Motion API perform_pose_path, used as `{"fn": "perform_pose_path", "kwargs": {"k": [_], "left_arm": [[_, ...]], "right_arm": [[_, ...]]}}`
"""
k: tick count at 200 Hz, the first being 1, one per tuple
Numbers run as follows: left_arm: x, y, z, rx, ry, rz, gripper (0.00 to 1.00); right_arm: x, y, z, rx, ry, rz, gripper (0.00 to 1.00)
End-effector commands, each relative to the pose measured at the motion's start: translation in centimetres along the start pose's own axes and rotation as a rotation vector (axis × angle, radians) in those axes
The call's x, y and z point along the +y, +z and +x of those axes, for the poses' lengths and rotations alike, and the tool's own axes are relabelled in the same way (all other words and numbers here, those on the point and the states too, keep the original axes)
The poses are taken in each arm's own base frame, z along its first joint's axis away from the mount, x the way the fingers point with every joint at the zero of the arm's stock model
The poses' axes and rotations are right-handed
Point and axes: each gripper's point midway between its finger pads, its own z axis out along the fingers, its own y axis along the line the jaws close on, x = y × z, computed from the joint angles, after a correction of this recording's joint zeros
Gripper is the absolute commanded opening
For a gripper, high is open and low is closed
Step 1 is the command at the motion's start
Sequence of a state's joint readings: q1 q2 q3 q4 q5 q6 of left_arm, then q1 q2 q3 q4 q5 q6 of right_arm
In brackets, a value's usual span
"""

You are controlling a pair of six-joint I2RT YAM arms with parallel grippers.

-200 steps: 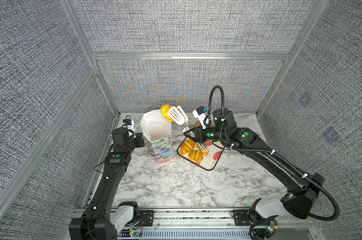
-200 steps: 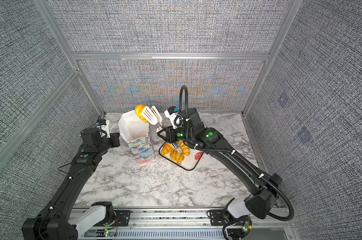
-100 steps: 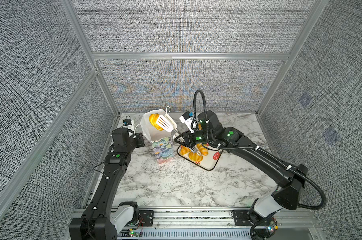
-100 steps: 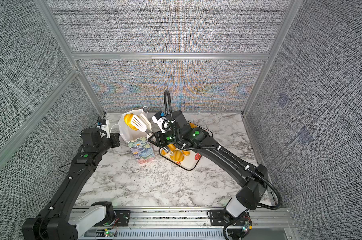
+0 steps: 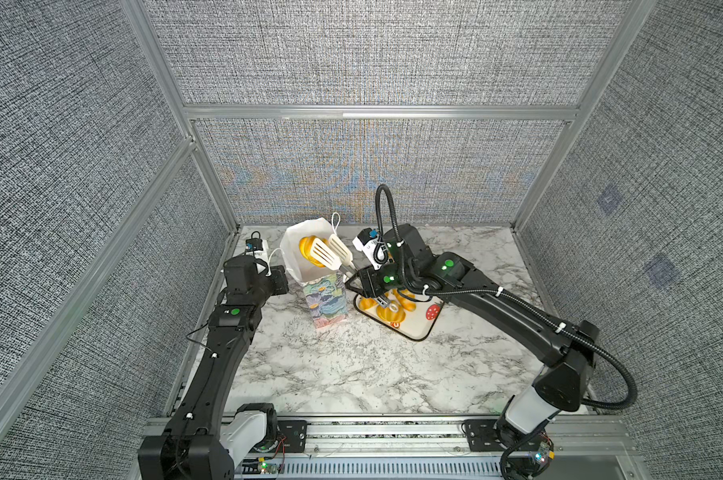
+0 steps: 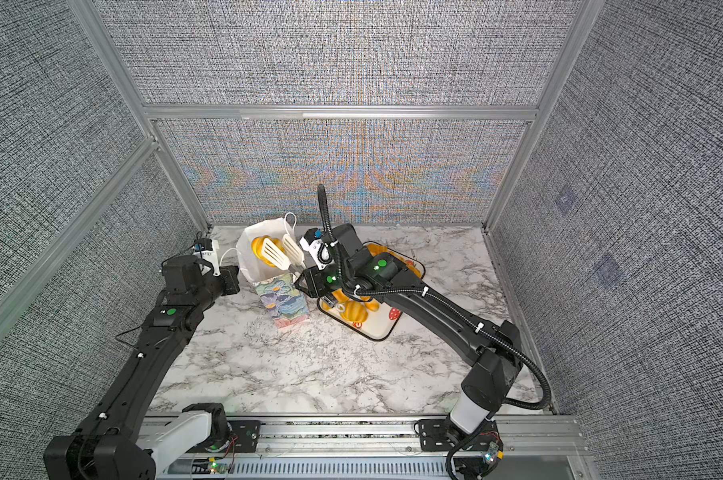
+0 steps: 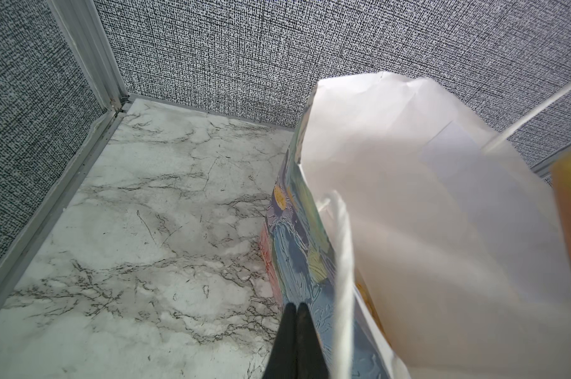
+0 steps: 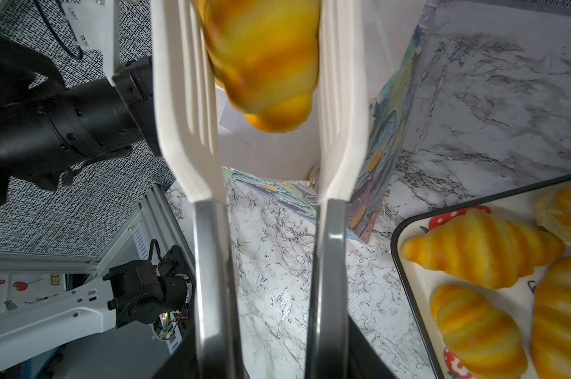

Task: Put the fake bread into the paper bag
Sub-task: 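Open the tongs with the right gripper to drop the croissant into the bag, then move the empty tongs with the right gripper back over the bread tray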

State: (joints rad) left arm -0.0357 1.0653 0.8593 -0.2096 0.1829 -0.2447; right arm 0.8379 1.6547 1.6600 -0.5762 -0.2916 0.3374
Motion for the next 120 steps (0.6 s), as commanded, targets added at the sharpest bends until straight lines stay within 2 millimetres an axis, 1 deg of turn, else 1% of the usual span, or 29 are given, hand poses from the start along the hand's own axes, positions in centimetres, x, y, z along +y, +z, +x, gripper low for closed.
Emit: {"fn": "perform_pose_path", "kwargs": {"k": [1, 34, 73, 98, 120], "left_arm": [[0.0, 0.1, -0.1, -0.008, -0.001, 0.004, 0.0], [0.0, 0.1, -0.1, -0.007, -0.001, 0.004, 0.0], [0.1, 0.1, -0.1, -0.007, -0.001, 0.0, 0.0], [0.1, 0.0, -0.1, -0.009, 0.0, -0.003, 0.0], [0.2, 0.0, -0.1, -0.009, 0.001, -0.004, 0.0]], "right_arm": [[0.1, -0.2, -0.6, -0.022, -0.018, 0.006, 0.5], [0.0, -0.3, -0.8, -0.025, -0.027, 0.013, 0.54], [0.2, -1.0, -1.2, -0.035, -0.044, 0.02, 0.55], [0.5, -2.1, -1.8, -0.054, -0.07, 0.03, 0.54], [0.7, -3.6, -2.5, -0.081, -0.091, 0.05, 0.54]]}}
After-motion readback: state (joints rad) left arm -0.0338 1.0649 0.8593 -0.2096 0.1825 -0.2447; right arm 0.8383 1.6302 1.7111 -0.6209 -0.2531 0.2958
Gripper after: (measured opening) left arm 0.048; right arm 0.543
